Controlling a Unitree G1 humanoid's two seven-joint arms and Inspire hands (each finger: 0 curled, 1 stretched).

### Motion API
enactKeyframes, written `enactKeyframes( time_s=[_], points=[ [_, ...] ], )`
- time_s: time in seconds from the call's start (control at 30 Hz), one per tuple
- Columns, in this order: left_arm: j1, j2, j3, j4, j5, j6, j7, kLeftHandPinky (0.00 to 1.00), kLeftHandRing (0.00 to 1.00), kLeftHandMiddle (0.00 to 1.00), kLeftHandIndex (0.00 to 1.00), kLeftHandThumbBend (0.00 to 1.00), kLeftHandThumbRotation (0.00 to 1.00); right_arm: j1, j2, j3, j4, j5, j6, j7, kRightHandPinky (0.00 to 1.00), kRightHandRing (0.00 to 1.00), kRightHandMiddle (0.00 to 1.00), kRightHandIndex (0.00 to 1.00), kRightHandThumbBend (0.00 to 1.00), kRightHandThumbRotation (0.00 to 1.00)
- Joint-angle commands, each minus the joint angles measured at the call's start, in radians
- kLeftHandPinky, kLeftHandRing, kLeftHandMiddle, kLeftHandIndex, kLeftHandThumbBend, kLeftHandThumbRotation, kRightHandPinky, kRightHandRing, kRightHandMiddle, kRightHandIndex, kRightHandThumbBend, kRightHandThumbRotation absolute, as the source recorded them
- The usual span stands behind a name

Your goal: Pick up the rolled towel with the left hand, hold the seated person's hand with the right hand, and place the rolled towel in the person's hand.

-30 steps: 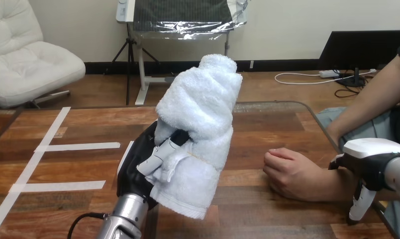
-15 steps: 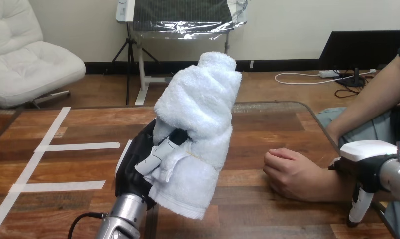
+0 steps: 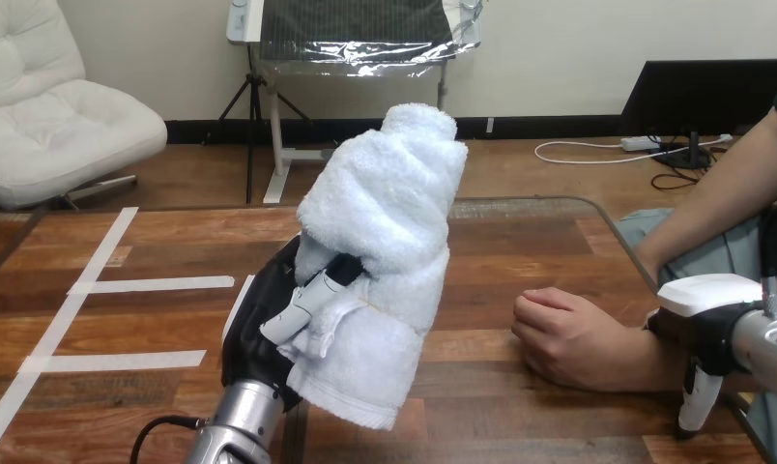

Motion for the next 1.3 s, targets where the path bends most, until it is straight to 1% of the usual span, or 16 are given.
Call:
enactKeyframes(
  time_s=[0.0, 0.17, 0.2, 0.37, 0.43, 0.47, 0.53, 0.57, 0.73, 0.9, 0.97, 1.0, 1.1, 1.2, 1.27],
  points=[
    [-0.033, -0.044, 0.014, -0.074, -0.009, -0.024, 0.004, 0.27, 0.32, 0.41, 0.48, 0.84, 0.05, -0.051, -0.003, 0.003, 0.033, 0.012, -0.02, -0.034, 0.74, 0.75, 0.78, 0.78, 0.74, 0.02],
    [-0.032, -0.042, 0.014, -0.075, -0.008, -0.022, 0.008, 0.27, 0.32, 0.41, 0.48, 0.84, 0.05, -0.056, -0.003, 0.011, 0.063, 0.008, -0.037, -0.059, 0.68, 0.71, 0.75, 0.75, 0.73, 0.01],
    [-0.032, -0.042, 0.014, -0.075, -0.007, -0.022, 0.009, 0.27, 0.32, 0.41, 0.48, 0.84, 0.05, -0.056, -0.002, 0.011, 0.069, 0.008, -0.04, -0.066, 0.62, 0.67, 0.72, 0.73, 0.73, 0.0],
    [-0.034, -0.042, 0.014, -0.07, -0.006, -0.03, 0.008, 0.27, 0.32, 0.41, 0.48, 0.83, 0.05, -0.054, 0.003, 0.007, 0.087, 0.016, -0.045, -0.089, 0.51, 0.6, 0.66, 0.7, 0.74, 0.0],
    [-0.035, -0.042, 0.015, -0.069, -0.007, -0.03, 0.007, 0.27, 0.32, 0.41, 0.48, 0.83, 0.05, -0.055, 0.005, 0.007, 0.094, 0.019, -0.046, -0.095, 0.43, 0.52, 0.6, 0.67, 0.74, 0.0],
    [-0.035, -0.042, 0.015, -0.069, -0.004, -0.03, 0.012, 0.27, 0.32, 0.41, 0.48, 0.83, 0.05, -0.054, 0.006, 0.005, 0.1, 0.025, -0.05, -0.104, 0.43, 0.52, 0.6, 0.67, 0.74, 0.0],
    [-0.036, -0.042, 0.015, -0.068, 0.003, -0.031, 0.019, 0.27, 0.32, 0.4, 0.48, 0.83, 0.05, -0.053, 0.006, 0.003, 0.11, 0.034, -0.061, -0.121, 0.37, 0.47, 0.56, 0.63, 0.74, 0.0],
    [-0.037, -0.041, 0.015, -0.066, 0.005, -0.032, 0.021, 0.27, 0.32, 0.4, 0.48, 0.83, 0.05, -0.053, 0.005, 0.002, 0.114, 0.038, -0.066, -0.127, 0.36, 0.46, 0.55, 0.62, 0.74, 0.0],
    [-0.044, -0.038, 0.013, -0.054, 0.027, -0.044, 0.033, 0.26, 0.32, 0.4, 0.48, 0.84, 0.06, -0.054, 0.002, 0.003, 0.125, 0.05, -0.075, -0.142, 0.33, 0.44, 0.53, 0.56, 0.74, 0.0],
    [-0.066, -0.031, 0.009, -0.026, 0.093, -0.061, 0.085, 0.26, 0.33, 0.41, 0.48, 0.86, 0.08, -0.046, 0.001, -0.01, 0.127, 0.068, -0.088, -0.182, 0.35, 0.46, 0.53, 0.52, 0.74, 0.0],
    [-0.089, -0.023, 0.006, 0.002, 0.127, -0.066, 0.106, 0.26, 0.33, 0.41, 0.48, 0.86, 0.09, -0.038, 0.002, -0.023, 0.117, 0.081, -0.081, -0.194, 0.36, 0.47, 0.54, 0.51, 0.74, 0.0],
    [-0.095, -0.021, 0.006, 0.01, 0.136, -0.068, 0.109, 0.26, 0.33, 0.41, 0.48, 0.86, 0.1, -0.038, 0.003, -0.024, 0.116, 0.085, -0.078, -0.197, 0.37, 0.48, 0.54, 0.51, 0.74, 0.0],
    [-0.132, -0.015, 0.009, 0.069, 0.171, -0.099, 0.118, 0.26, 0.33, 0.41, 0.48, 0.87, 0.11, -0.031, 0.006, -0.036, 0.106, 0.108, -0.071, -0.213, 0.38, 0.48, 0.54, 0.5, 0.74, 0.0],
    [-0.174, -0.009, 0.009, 0.137, 0.213, -0.129, 0.138, 0.25, 0.33, 0.41, 0.47, 0.87, 0.11, -0.02, 0.002, -0.047, 0.097, 0.129, -0.084, -0.239, 0.38, 0.47, 0.53, 0.5, 0.75, 0.0],
    [-0.207, -0.003, 0.01, 0.181, 0.231, -0.126, 0.148, 0.25, 0.33, 0.41, 0.47, 0.87, 0.12, -0.013, 0.001, -0.055, 0.087, 0.141, -0.084, -0.251, 0.36, 0.46, 0.52, 0.5, 0.75, 0.0]
  ],
)
